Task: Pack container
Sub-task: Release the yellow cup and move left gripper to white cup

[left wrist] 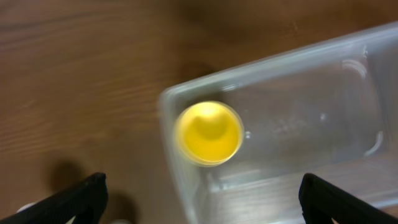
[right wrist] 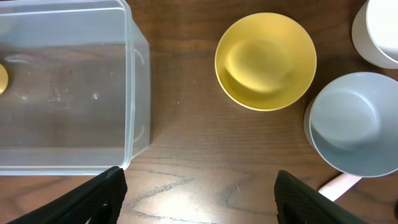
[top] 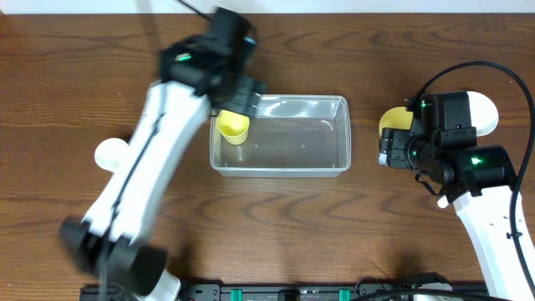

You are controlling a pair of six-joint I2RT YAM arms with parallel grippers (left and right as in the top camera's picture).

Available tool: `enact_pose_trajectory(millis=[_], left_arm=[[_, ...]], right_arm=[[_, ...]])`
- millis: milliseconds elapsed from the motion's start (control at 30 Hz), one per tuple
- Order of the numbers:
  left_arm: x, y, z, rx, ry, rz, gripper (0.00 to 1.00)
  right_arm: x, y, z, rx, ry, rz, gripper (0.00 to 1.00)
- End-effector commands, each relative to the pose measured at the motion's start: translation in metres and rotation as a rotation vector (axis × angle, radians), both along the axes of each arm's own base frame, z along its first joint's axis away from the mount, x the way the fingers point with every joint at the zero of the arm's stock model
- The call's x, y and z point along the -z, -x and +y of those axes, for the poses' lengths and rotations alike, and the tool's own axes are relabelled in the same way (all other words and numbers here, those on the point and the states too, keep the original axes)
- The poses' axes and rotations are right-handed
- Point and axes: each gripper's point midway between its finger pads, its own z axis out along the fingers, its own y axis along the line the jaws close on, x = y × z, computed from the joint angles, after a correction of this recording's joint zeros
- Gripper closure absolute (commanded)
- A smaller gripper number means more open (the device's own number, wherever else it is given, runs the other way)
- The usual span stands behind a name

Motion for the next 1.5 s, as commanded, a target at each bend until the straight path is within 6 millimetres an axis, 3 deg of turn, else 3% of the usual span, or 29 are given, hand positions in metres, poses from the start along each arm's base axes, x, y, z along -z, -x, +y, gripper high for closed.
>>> enact_pose_trajectory(millis=[0, 167, 300, 433, 667, 800, 1167, 1467], left_arm=[[-0.029, 0.011, 0.074, -0.334, 0.024, -0.054, 0.02], [-0.031, 0.038, 0.166, -0.705, 0.132, -0.002, 0.02], [-0.005, 0.051, 0.204, -0.843, 0.242, 0.090, 0.02], [0.036, 0.061, 0.230, -0.949, 0.264, 0.173, 0.02], [0.107, 0.066, 0.230, -0.965, 0.255, 0.270, 0.02], [0.133, 0.063, 0.228, -0.959, 0.250, 0.299, 0.02], [0.161, 0.036, 0.217, -0.855, 0.208, 0.299, 0.01], [0.185, 0.037, 0.221, -0.861, 0.143, 0.354, 0.01]], right_arm=[[-0.003, -0.002, -0.003, 0.027, -0.001, -0.005, 0.22], [-0.002, -0.001, -0.003, 0.027, -0.001, -0.003, 0.21], [-0.002, -0.001, -0.003, 0.027, -0.001, -0.003, 0.21], [-0.002, -0.001, -0.003, 0.026, -0.001, -0.003, 0.21], [-0.002, -0.001, -0.003, 0.026, -0.001, -0.002, 0.21], [-0.002, 0.000, -0.003, 0.027, -0.001, 0.000, 0.21], [-0.002, 0.000, -0.003, 0.026, -0.001, 0.002, 0.21], [0.000, 0.002, -0.004, 0.027, 0.001, 0.013, 0.21]])
